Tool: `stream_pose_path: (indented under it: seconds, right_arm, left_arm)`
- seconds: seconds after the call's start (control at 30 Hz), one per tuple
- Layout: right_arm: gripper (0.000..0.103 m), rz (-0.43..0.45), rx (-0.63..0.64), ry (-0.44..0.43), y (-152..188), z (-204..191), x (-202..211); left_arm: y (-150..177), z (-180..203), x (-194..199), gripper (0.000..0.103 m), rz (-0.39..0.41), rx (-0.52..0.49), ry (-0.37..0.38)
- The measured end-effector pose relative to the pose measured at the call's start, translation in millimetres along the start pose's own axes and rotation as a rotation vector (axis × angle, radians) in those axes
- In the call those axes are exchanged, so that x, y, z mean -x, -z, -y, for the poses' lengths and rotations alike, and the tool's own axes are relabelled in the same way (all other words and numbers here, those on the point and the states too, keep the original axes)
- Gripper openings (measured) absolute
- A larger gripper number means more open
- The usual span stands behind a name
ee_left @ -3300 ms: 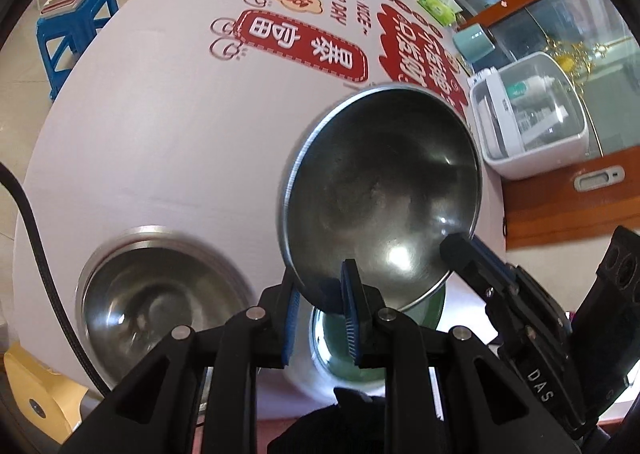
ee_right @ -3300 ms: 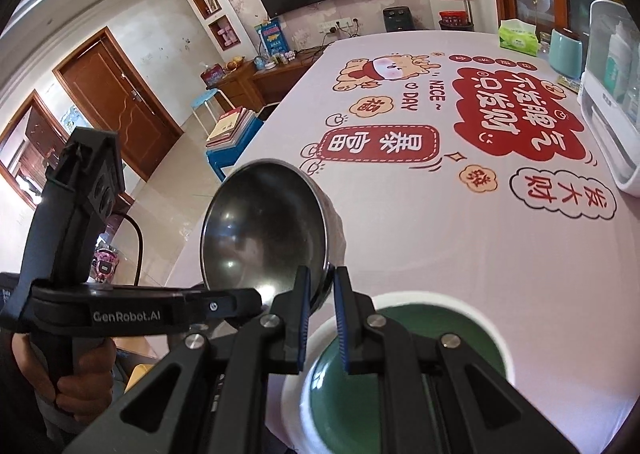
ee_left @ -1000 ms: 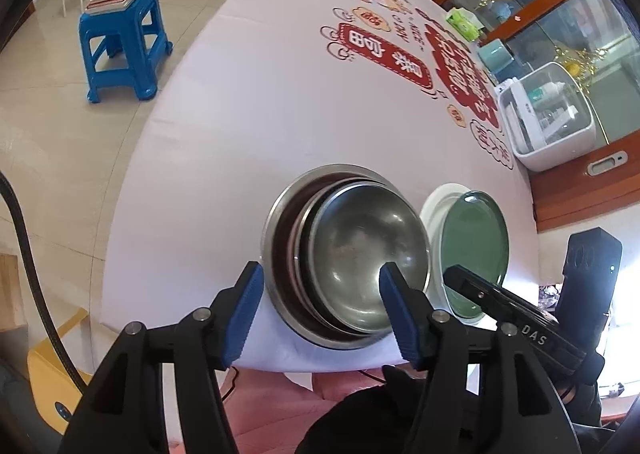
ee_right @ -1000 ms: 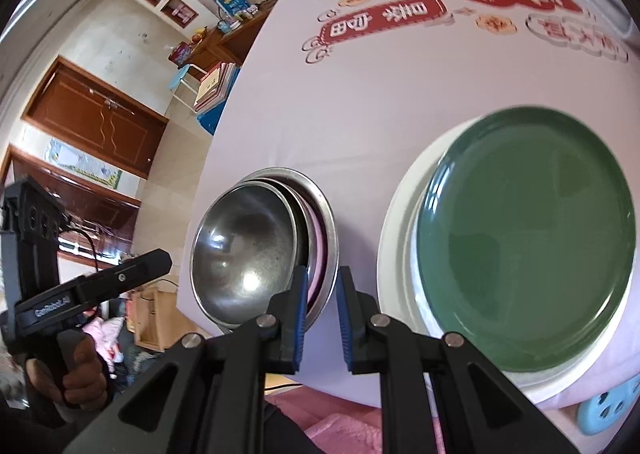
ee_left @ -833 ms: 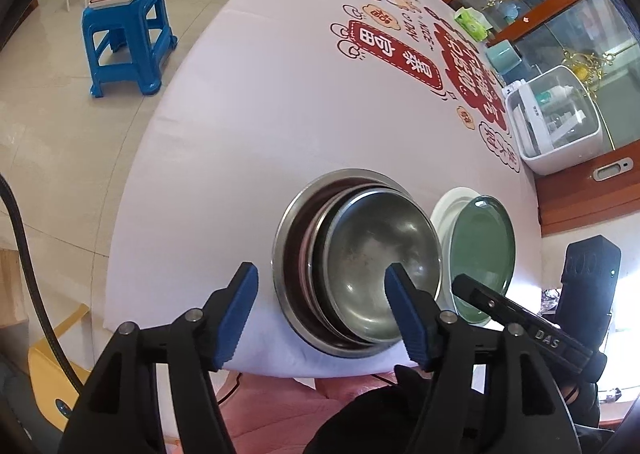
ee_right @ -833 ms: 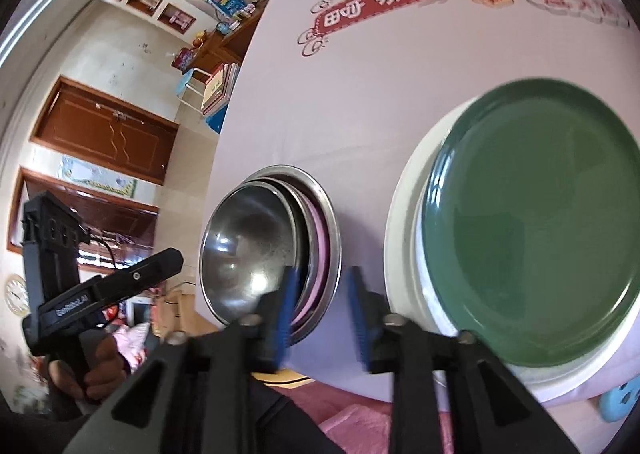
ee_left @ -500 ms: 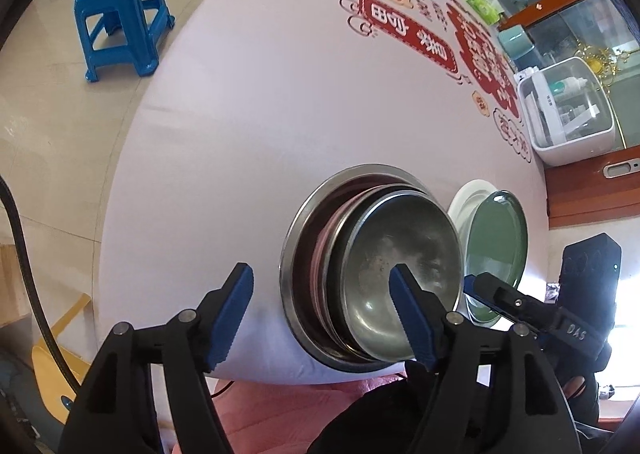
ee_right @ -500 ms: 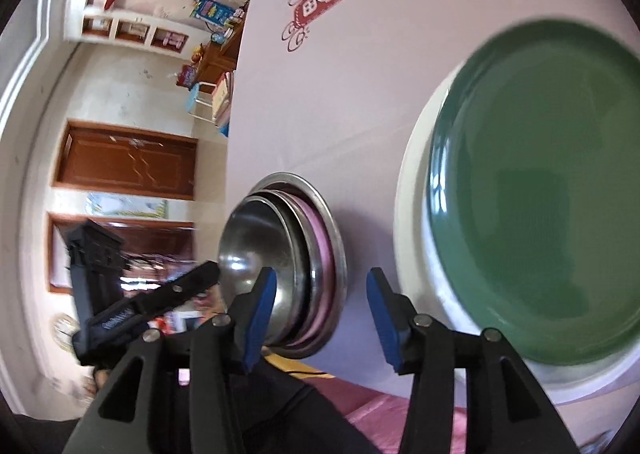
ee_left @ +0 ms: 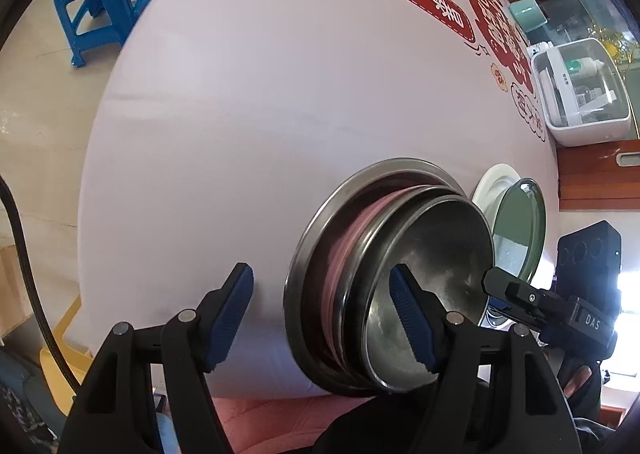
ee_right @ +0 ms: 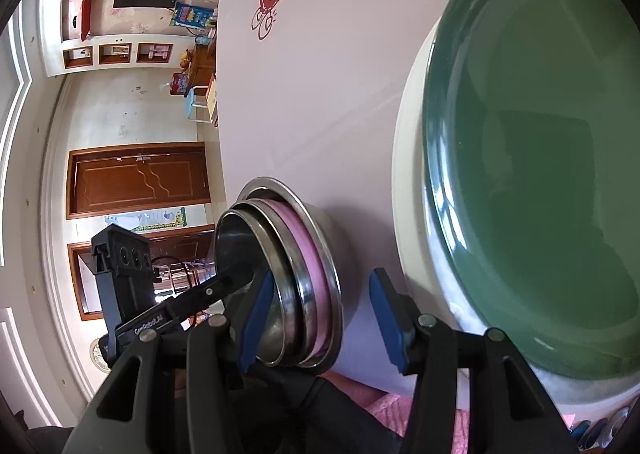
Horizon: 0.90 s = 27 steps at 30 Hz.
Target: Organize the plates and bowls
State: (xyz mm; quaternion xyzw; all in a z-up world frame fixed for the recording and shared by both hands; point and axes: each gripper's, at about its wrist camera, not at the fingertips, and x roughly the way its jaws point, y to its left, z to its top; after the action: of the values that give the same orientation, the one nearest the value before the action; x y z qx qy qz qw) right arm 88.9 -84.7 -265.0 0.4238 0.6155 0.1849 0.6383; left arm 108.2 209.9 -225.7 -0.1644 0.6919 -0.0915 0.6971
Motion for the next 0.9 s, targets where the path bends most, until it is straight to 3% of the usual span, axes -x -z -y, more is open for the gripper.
stream_pose_path:
  seconds: [0.17,0.53,0.9]
  right_arm:
    - [0.048,0.002,-0.008,-0.024,0,5,-2]
    - [0.035,0.006,-0.005,-0.072,4,6,-1]
    - [0.035,-0.033,-0.015,-0.08,6,8,-2]
  left_arm:
    - [-4,1,-11,0.065,-0.027,-0.016,0.001]
    - [-6,3,-17,0.043,-0.031,-0.019,0.04]
    - [0,8,-14,0.042,-0.031,-0.018,0.011]
